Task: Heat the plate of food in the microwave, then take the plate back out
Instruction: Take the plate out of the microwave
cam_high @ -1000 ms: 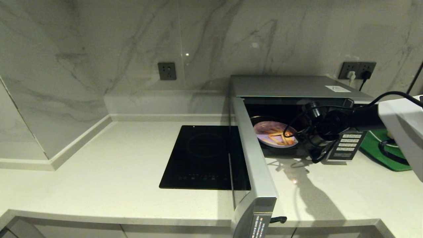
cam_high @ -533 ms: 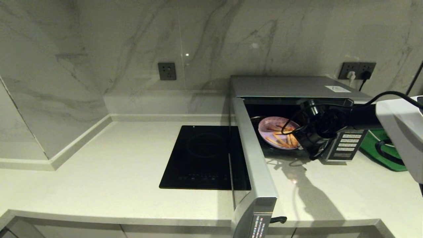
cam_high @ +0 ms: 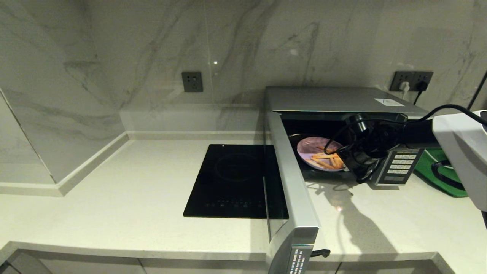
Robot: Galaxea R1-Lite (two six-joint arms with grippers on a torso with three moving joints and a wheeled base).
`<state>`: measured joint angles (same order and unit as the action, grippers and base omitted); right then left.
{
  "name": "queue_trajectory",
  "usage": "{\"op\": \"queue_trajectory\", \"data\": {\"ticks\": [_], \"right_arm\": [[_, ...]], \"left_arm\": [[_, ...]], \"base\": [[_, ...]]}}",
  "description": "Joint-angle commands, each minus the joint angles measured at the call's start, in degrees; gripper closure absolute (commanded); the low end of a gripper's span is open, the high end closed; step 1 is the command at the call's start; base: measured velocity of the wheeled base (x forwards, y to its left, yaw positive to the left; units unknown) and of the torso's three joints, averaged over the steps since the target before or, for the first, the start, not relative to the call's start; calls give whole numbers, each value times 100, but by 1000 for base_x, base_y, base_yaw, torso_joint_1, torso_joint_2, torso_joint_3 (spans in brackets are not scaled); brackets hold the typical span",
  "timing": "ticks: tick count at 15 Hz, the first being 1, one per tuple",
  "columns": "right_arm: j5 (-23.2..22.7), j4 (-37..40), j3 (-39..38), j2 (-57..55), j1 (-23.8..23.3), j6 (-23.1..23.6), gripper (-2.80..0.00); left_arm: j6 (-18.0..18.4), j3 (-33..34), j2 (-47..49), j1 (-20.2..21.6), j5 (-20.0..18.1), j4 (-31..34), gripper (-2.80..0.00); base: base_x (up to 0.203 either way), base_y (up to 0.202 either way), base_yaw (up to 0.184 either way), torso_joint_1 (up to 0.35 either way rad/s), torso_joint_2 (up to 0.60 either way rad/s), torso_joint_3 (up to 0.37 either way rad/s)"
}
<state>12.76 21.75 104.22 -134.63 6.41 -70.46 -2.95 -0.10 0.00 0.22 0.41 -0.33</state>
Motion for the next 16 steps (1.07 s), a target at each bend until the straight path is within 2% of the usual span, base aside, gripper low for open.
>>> {"op": "queue_trajectory", "data": {"ticks": [1,6,10,14,16], "right_arm": [[7,5,46,60,0,-47,0],[-46,14,195,197,-4,-82,0],[-38,278,-26,362,-16,-116,0],[-76,202,-1275,1149,-32,-114,0],[-187,-22,-2158,1895,-47,-111,0]], "left_arm": [[-4,1,0,4,2,-2,0],[-4,1,0,4,2,-2,0],[-4,1,-9,4,2,-2,0],[-4,1,-7,2,2,-2,0],[-4,1,-6,4,2,-2,0]], "base": [[0,0,0,0,0,0],[0,0,0,0,0,0],[0,0,0,0,0,0],[0,0,0,0,0,0],[0,0,0,0,0,0]]}}
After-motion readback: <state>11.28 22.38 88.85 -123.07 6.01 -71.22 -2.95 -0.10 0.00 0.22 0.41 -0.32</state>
